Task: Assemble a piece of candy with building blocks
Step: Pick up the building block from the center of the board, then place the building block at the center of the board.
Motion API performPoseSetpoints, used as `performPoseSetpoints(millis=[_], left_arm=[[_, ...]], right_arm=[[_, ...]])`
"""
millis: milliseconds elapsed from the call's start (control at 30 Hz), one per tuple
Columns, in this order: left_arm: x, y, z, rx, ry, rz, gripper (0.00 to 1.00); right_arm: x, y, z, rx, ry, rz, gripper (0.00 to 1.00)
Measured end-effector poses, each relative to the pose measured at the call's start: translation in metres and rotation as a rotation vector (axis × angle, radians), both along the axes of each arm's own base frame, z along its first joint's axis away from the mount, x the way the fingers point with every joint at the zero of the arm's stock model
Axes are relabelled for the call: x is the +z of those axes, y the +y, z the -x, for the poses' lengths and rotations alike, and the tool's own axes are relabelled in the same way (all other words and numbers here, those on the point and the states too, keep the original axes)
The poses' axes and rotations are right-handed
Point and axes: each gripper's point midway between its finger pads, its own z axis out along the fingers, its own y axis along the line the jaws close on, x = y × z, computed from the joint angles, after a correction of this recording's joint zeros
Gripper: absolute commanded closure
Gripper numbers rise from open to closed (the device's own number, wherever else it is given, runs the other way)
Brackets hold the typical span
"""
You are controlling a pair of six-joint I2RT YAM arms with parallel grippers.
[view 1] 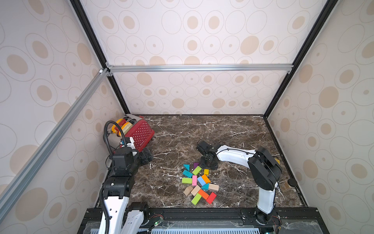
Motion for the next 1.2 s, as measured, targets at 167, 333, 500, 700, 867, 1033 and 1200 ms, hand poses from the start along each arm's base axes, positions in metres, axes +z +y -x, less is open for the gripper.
performPoseSetpoints(millis=[167,333,500,700,867,1033,1200], left_arm=[[0.000,0.000,0.000,0.000,0.000,0.000,0.16],[-0.001,0.000,0.000,0.000,0.001,0.000,0.17],[-0.001,0.000,0.000,0.000,0.002,0.000,0.17],[-0.002,0.000,-0.001,-0.002,0.006,0.001,0.17],[-0.003,-0.001,-0.001,-0.004,0.011,0.002,0.17],[-0.004,-0.001,-0.002,-0.005,0.015,0.003,0.17],[-0.006,-0.001,-0.002,-0.007,0.021,0.004,0.17]], right_arm=[[0.001,-0.008,-0.001,0.076,-0.014,0.048,0.68],[0.005,-0.008,-0.026,0.287,-0.041,0.081,0.68],[0.014,-0.021,-0.071,0.557,-0.124,0.143,0.68],[0.019,-0.026,-0.091,0.939,-0.207,0.210,0.70],[0.035,-0.007,-0.107,1.161,-0.265,0.170,0.68],[0.040,0.000,-0.118,1.319,-0.288,0.165,0.69],[0.024,0.003,-0.119,1.436,-0.237,0.158,0.69]])
